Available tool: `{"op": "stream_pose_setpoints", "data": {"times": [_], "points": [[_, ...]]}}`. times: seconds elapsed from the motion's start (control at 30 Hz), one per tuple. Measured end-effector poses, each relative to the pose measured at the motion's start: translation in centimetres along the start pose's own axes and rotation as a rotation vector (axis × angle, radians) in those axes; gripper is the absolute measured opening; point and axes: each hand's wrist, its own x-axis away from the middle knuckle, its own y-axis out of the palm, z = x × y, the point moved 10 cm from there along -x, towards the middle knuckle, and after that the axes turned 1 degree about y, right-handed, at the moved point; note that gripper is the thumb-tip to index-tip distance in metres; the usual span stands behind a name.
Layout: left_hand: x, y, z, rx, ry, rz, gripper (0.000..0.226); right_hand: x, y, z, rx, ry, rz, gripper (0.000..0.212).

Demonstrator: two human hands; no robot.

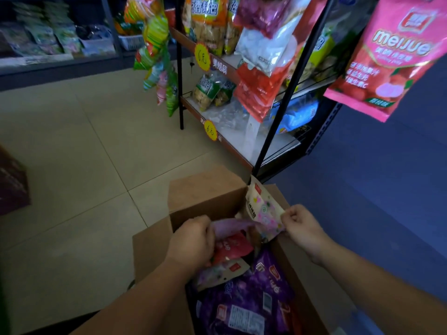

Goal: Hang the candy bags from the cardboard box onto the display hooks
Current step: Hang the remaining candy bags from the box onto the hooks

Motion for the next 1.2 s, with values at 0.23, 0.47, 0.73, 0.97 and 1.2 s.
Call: {"op": "stream_pose_setpoints", "data": {"times": [0.23,0.47,0.73,0.97,1.2], "points": [[0.9,-9.3,9.2,0.484,-0.051,0.246,0.039,6.9,-6.4,-7.9,-0.283,-0.063,-0.022,0.017],[6.6,-9.6,20.3,0.923,0.144,-0.102,0.025,14.6,-7.6,-10.3,-0.683,-0.118,-0.127,0.019],[7.9,-3.3,24.8,0.576,0.476,-0.185,0.028,16.4,-9.5,-11.2,-0.734,-0.231,-0.119,0.020],[2.8,-8.2,19.9,0.830,0.193,-0.034,0.027,14.0,-12.4,-9.5,-0.656,-0.165,0.014,0.009],[-0.4,-8.9,17.2,0.828,0.073,-0.054,0.048,14.2,-13.5,-10.2,-0.709,-0.191,-0.017,0.020]]}}
